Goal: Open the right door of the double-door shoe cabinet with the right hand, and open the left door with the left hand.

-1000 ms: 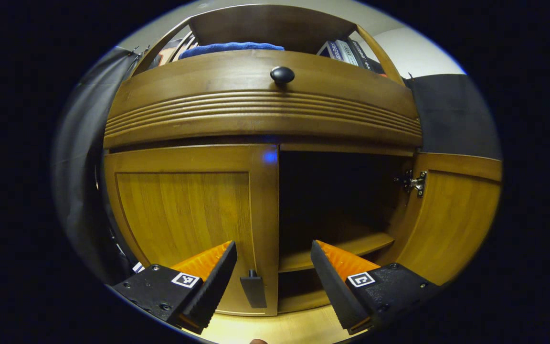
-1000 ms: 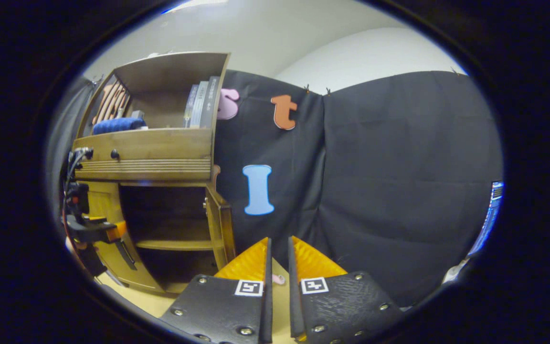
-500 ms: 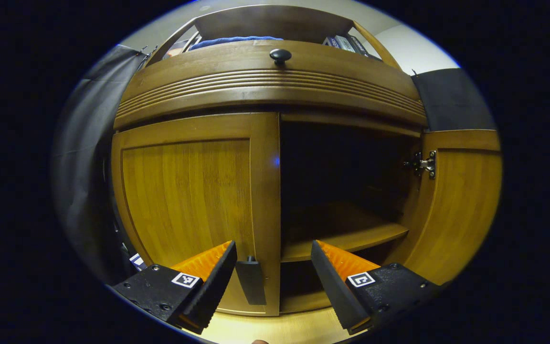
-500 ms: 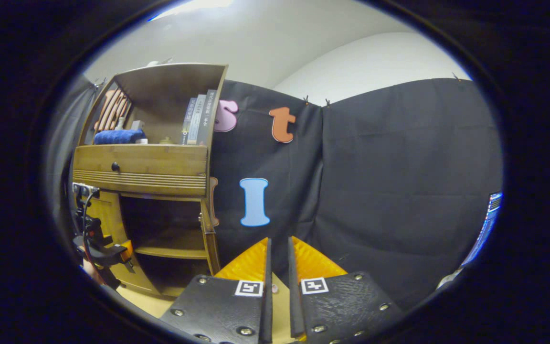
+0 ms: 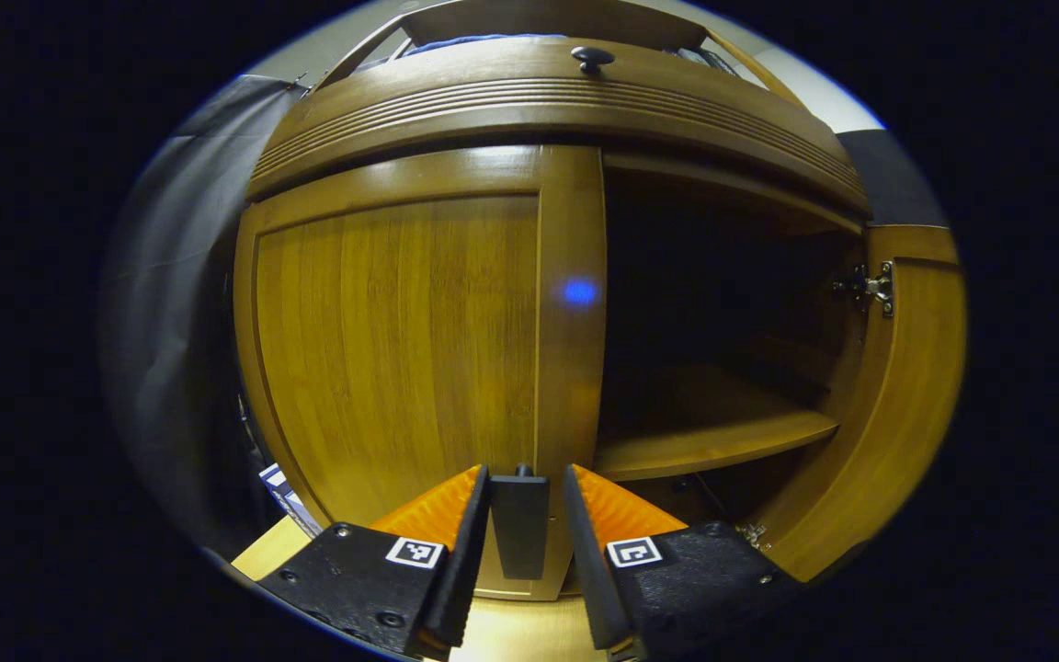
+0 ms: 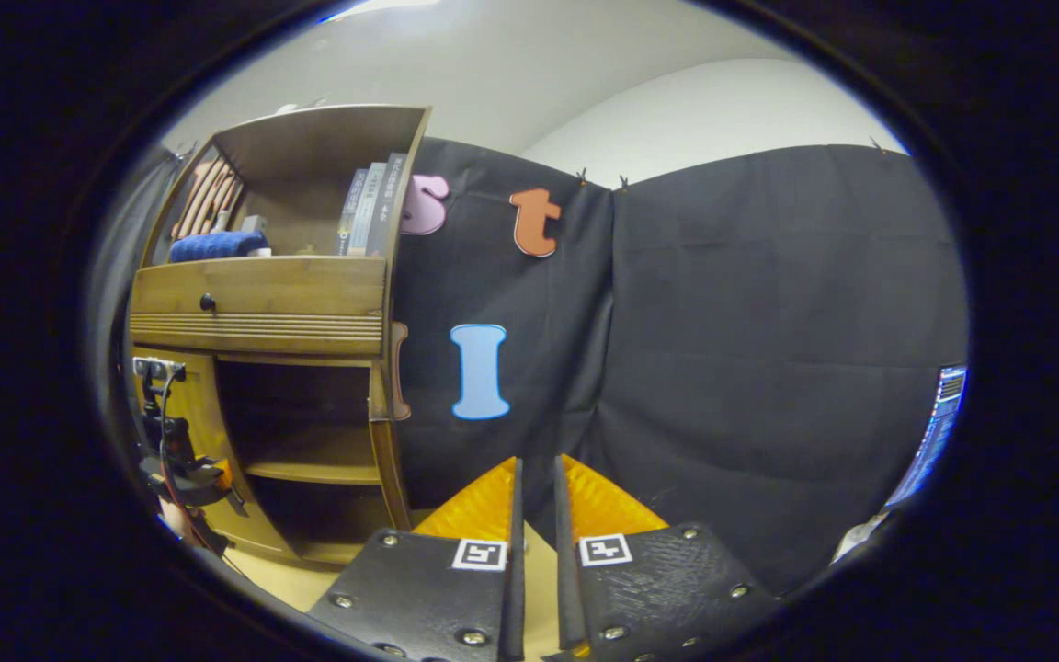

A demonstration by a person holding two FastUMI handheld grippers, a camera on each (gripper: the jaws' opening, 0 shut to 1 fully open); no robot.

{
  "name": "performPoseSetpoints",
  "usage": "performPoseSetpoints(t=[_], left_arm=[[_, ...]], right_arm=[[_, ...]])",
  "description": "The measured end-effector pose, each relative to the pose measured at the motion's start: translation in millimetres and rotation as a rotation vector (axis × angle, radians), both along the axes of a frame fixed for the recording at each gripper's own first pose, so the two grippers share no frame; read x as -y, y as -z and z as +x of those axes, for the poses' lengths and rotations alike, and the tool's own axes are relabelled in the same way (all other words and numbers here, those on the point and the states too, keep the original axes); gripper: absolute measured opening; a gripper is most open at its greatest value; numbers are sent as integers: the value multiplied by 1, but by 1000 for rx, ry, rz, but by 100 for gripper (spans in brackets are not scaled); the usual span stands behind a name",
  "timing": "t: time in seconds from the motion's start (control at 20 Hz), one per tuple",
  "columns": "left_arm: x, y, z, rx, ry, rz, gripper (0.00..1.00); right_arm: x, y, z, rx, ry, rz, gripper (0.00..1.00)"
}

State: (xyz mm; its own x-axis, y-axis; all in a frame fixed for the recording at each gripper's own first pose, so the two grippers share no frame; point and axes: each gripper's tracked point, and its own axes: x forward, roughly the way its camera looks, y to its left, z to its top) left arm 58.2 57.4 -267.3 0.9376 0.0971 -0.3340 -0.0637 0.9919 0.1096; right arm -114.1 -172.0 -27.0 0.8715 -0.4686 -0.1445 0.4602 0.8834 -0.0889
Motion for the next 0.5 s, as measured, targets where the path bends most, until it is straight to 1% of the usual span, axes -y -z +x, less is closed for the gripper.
performPoseSetpoints(t=[0.05, 0.1, 0.2, 0.3, 0.4, 0.45, 0.5], left_arm=[[-2, 2, 2, -2, -6, -5, 45], [-1, 1, 2, 1, -1, -19, 46], [0, 3, 1, -2, 3, -26, 38], [0, 1, 1, 1, -4, -31, 39], [-1, 2, -2, -1, -19, -36, 34], [-2, 2, -5, 0, -27, -41, 36], [-2, 1, -7, 4, -33, -47, 36]], right_arm=[[0, -1, 1, 0, 0, -1, 15], [1, 0, 3, -1, -3, -3, 15], [1, 2, 4, -8, -8, -4, 15], [0, 4, 7, -11, -20, 2, 15], [-1, 7, 11, -18, -33, 7, 15], [-1, 8, 13, -23, -41, 8, 15], [-2, 9, 14, -27, -51, 6, 15]])
